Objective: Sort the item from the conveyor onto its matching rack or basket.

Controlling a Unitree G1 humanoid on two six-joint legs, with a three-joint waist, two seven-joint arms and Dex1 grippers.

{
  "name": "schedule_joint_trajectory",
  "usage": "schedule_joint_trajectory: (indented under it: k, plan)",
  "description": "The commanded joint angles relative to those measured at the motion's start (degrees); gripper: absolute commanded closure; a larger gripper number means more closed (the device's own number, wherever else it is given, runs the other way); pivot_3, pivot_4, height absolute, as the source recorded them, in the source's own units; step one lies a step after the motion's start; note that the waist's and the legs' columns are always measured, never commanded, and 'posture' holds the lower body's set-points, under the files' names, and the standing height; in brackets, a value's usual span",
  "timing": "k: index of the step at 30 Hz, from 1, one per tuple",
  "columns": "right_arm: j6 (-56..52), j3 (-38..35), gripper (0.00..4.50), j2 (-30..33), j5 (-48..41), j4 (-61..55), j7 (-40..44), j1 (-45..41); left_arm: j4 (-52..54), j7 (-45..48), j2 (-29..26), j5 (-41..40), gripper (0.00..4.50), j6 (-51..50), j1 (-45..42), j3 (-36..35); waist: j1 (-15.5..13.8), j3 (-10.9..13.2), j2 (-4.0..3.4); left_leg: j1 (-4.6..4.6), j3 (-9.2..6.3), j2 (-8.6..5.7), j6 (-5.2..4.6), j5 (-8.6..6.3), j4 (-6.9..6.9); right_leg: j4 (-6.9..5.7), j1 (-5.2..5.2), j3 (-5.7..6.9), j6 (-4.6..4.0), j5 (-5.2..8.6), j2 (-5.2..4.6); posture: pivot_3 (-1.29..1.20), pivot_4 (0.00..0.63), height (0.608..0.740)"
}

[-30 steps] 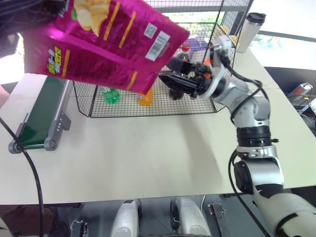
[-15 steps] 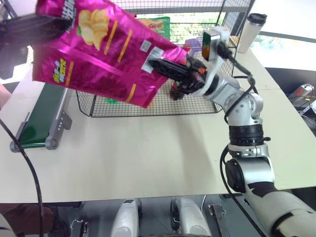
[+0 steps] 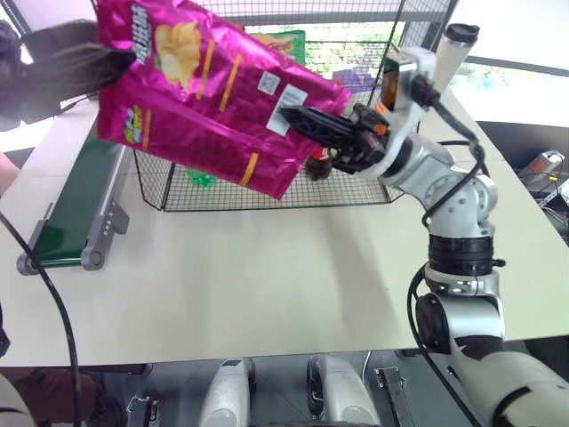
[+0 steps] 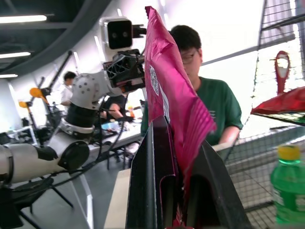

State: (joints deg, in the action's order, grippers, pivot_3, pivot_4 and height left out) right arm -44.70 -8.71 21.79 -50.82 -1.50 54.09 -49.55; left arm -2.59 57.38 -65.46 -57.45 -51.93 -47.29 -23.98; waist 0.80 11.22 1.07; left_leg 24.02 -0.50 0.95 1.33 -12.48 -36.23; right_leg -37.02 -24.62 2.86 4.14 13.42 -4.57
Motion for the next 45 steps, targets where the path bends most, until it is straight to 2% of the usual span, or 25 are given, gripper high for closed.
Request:
schedule_joint_trajectory:
  k: [1, 6, 12, 15, 19, 22, 25, 30, 32, 38, 41, 45]
  plan:
    - [1.3, -5.8, 4.50, 5.7, 0.4, -4.3, -3.0, 0.7, -2.7, -0.3, -3.6, 2.5, 1.34, 2.3, 1.7, -7.7, 0.0, 0.0, 0.01, 0.01, 0.00, 0.00, 0.00, 0.00, -0.01, 0.01, -0.01, 0.01, 0.00, 0.00, 0.00, 0.00, 0.150, 0.740]
    - [2.2, -11.6, 4.50, 14.9, 2.2, -10.0, -8.7, 3.8, -2.5, -2.5, -2.8, 2.4, 1.34, 1.0, 7.4, -13.7, -0.2, 0.0, 0.02, 0.01, 0.02, 0.00, 0.00, 0.00, 0.02, 0.02, -0.03, 0.00, 0.01, 0.02, -0.03, 0.00, 0.150, 0.740]
    - [4.3, -16.9, 4.50, 22.9, 5.6, -16.9, -15.9, 5.8, 6.2, -9.4, 7.0, -3.3, 1.34, -2.5, 11.2, -12.6, -0.5, 0.0, 0.03, -0.01, 0.03, 0.01, 0.01, 0.00, -0.04, 0.06, 0.04, -0.03, 0.03, 0.05, -0.07, 0.00, 0.150, 0.740]
    - [8.7, -15.0, 4.50, 25.3, 12.3, -18.8, -19.5, 5.3, 8.1, -11.7, 12.5, -3.9, 1.34, -2.3, 11.5, -9.6, -0.3, 0.0, 0.03, -0.03, 0.08, 0.00, 0.01, 0.00, -0.06, 0.07, 0.05, -0.11, 0.04, 0.05, -0.06, 0.00, 0.150, 0.740]
    - [14.6, -12.4, 4.50, 26.4, 19.3, -17.8, -21.6, 4.9, 9.0, -13.5, 15.8, -4.7, 1.34, -2.2, 11.3, -8.3, 0.1, 0.0, 0.05, -0.07, 0.17, 0.00, 0.00, 0.00, -0.02, 0.06, 0.03, -0.24, 0.04, 0.05, 0.00, 0.00, 0.150, 0.740]
    - [21.6, -6.4, 4.50, 27.3, 28.7, -16.6, -22.5, 4.6, 9.3, -14.2, 17.5, -5.1, 1.34, -1.8, 11.8, -7.8, 0.1, 0.0, 0.04, -0.20, 0.29, 0.00, -0.01, 0.00, 0.04, 0.01, 0.03, -0.37, 0.04, 0.05, 0.01, 0.00, 0.150, 0.740]
    - [31.4, 4.2, 4.50, 28.7, 42.6, -12.6, -22.6, 3.5, 10.4, -15.3, 18.8, -5.7, 1.34, -1.7, 12.6, -7.7, 0.1, 0.0, 0.04, -0.23, 0.35, -0.01, -0.01, 0.00, 0.03, 0.01, 0.03, -0.42, 0.05, 0.05, 0.01, 0.00, 0.150, 0.740]
    - [47.1, 20.5, 4.50, 25.7, 67.2, 3.5, -30.4, -3.7, 13.2, -17.6, 20.7, -7.1, 1.34, -1.6, 14.4, -8.3, 0.2, 0.0, 0.05, -0.25, 0.41, -0.02, 0.00, 0.00, -0.02, 0.03, 0.03, -0.50, 0.04, 0.06, 0.01, 0.00, 0.150, 0.740]
    - [49.8, 25.0, 4.50, 21.2, 74.2, 8.0, -34.8, -8.1, 15.0, -19.1, 21.1, -8.0, 1.34, -1.5, 16.8, -10.2, 0.3, 0.0, 0.05, -0.26, 0.45, -0.02, 0.00, 0.00, 0.00, 0.03, 0.03, -0.55, 0.04, 0.06, 0.01, 0.00, 0.150, 0.740]
    - [50.3, 27.4, 4.50, 14.8, 78.6, 13.5, -34.6, -11.0, 17.6, -22.2, 21.9, -10.1, 1.34, -0.4, 20.9, -12.2, -0.1, 0.0, 0.06, -0.22, 0.40, -0.02, 0.02, 0.01, 0.09, 0.00, -0.04, -0.58, 0.08, 0.07, 0.02, 0.00, 0.150, 0.740]
    - [38.4, 27.3, 4.50, 10.6, 84.3, 19.2, -37.6, -15.7, 17.4, -22.8, 23.1, -9.6, 1.34, 1.0, 21.5, -11.0, -0.2, 0.0, 0.07, -0.17, 0.40, -0.07, 0.02, 0.01, -0.02, 0.02, 0.00, -0.58, 0.06, 0.07, -0.04, 0.00, 0.150, 0.740]
    - [34.1, 26.7, 4.50, 12.0, 90.1, 20.2, -40.7, -18.1, 17.4, -23.4, 24.0, -8.6, 1.34, 2.5, 22.2, -10.0, -0.5, 0.0, 0.09, -0.14, 0.33, -0.12, 0.14, 0.08, -0.04, 0.04, 0.01, -0.58, -0.01, 0.08, -0.06, 0.00, 0.150, 0.740]
